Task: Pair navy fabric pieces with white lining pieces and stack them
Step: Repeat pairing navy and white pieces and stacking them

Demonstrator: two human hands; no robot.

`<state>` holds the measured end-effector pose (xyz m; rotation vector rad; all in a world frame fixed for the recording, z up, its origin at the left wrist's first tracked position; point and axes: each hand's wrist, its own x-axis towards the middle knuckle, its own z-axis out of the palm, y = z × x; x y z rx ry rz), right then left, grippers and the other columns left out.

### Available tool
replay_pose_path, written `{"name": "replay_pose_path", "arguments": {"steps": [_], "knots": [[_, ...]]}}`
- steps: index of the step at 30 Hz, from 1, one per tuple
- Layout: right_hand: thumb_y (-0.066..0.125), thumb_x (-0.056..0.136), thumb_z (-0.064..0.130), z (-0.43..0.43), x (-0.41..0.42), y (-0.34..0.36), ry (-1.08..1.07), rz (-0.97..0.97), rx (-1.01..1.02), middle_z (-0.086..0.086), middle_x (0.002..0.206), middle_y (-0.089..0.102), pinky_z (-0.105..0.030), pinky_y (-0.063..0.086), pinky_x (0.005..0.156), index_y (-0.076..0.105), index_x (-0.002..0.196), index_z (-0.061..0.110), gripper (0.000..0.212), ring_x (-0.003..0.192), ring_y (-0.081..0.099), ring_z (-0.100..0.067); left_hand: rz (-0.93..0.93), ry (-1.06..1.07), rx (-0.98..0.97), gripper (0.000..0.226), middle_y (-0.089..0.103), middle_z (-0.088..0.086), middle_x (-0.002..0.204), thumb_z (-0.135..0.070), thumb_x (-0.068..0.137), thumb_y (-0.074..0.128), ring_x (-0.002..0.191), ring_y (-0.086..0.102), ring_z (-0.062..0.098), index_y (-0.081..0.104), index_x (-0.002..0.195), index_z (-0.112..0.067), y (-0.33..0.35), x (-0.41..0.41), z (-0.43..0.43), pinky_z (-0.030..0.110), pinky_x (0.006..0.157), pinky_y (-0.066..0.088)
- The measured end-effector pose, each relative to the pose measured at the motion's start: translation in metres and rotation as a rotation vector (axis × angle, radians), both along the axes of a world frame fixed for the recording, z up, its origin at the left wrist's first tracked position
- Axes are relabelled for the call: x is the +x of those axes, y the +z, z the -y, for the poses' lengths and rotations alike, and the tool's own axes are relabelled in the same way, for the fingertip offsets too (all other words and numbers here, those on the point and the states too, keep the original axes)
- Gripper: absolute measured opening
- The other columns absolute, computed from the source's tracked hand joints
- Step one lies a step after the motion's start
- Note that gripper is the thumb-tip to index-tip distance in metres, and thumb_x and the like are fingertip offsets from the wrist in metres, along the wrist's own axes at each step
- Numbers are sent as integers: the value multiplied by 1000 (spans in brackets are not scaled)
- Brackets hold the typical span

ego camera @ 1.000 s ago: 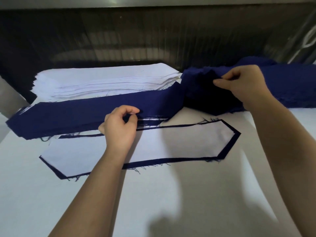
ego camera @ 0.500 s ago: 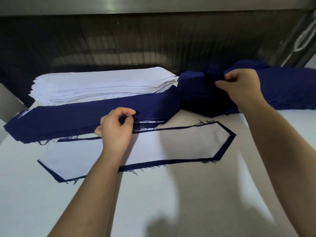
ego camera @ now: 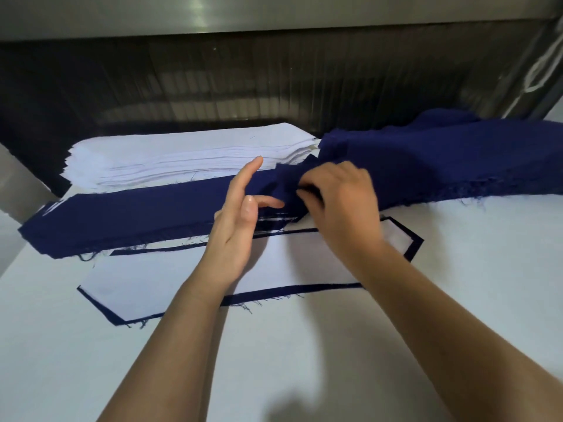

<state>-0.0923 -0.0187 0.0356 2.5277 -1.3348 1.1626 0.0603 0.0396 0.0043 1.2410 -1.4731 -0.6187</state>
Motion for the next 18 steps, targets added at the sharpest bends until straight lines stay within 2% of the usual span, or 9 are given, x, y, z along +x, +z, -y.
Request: {"name": "replay_pose_path", "arguments": {"steps": [3,5,8,10,14,16,18], "knots": [[63,81,7,-7,7,-10,30,-25,-28,-9,79,68,-39,39,67,71,85,6,9,73,57,-33,-15,-111,0,76,68,-4,110,-82,82,18,119,56,16,37,141,-38,-3,1,1,35,108,33],[64,77,3,-7,7,-14,49,-35,-49,-9,78,69,-39,43,66,72,87,6,13,71,59,-33,-29,-120,30,79,66,-1,116,-80,84,19,119,56,14,50,134,-27,-4,-3,2,27,104,38],[63,73,-1,-7,3,-17,63,-91,-79,-7,81,70,-39,44,69,72,96,7,25,73,61,-31,-125,-39,59,53,66,-7,114,-57,96,26,108,59,3,60,121,-25,-4,-13,3,13,92,41],[62,71,-2,-6,-3,-19,47,-132,-75,-7,86,70,-40,44,73,69,103,8,34,78,61,-32,-137,23,40,32,67,-7,110,-43,100,38,102,61,1,63,112,-27,-2,-18,2,16,91,43],[67,61,-8,3,-23,-21,-52,-147,-38,-9,99,68,-41,37,82,67,110,8,52,91,59,-34,-227,168,36,7,72,-2,88,-27,88,65,84,65,7,70,90,-30,-1,-16,2,21,83,49],[65,59,-11,8,-36,-21,-93,-134,5,-11,105,66,-41,31,86,67,112,8,56,98,57,-37,-257,227,25,10,70,7,78,-16,84,72,75,63,13,72,83,-26,-1,-14,0,26,77,52],[64,62,-11,13,-50,-22,-137,-138,8,-11,110,65,-39,26,89,66,113,8,55,103,54,-38,-262,270,11,12,67,16,78,-12,82,73,72,60,19,72,79,-24,1,-12,-1,29,75,51]]}}
